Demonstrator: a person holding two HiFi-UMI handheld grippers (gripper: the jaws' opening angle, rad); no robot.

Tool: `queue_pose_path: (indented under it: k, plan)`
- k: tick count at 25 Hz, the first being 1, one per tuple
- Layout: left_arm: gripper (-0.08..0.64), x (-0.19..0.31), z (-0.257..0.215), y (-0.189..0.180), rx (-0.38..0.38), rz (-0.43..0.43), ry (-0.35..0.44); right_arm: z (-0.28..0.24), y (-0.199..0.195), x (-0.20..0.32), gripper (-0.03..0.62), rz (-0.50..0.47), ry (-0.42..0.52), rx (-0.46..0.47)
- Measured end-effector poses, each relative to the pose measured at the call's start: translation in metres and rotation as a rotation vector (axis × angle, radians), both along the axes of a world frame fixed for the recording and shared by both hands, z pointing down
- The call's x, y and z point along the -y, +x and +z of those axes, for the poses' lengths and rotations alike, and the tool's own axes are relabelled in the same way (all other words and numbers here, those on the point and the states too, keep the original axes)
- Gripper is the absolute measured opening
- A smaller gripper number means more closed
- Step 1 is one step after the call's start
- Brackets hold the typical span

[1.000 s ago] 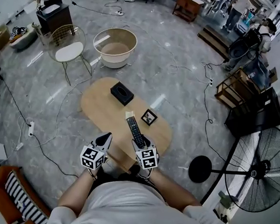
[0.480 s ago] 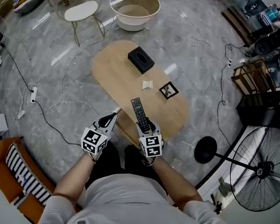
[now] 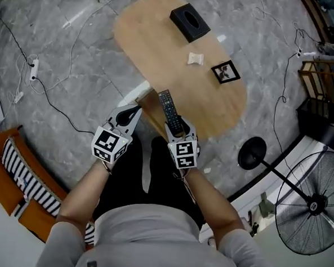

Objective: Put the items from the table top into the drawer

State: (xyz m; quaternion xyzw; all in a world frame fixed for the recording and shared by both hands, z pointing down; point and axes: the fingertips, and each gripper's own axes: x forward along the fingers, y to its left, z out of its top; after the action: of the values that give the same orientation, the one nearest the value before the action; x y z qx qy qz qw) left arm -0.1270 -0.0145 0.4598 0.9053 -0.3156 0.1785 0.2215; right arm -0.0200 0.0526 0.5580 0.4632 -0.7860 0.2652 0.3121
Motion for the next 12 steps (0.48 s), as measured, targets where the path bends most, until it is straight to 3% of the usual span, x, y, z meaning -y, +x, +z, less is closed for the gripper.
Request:
queue_pose_path:
  k: [12]
  plan:
    - [0.009, -0.01, 0.111, -0.017, 0.008, -0.045, -0.093, 0.125, -0.023, -0.03, 0.235, -0.101, -0.119, -0.02]
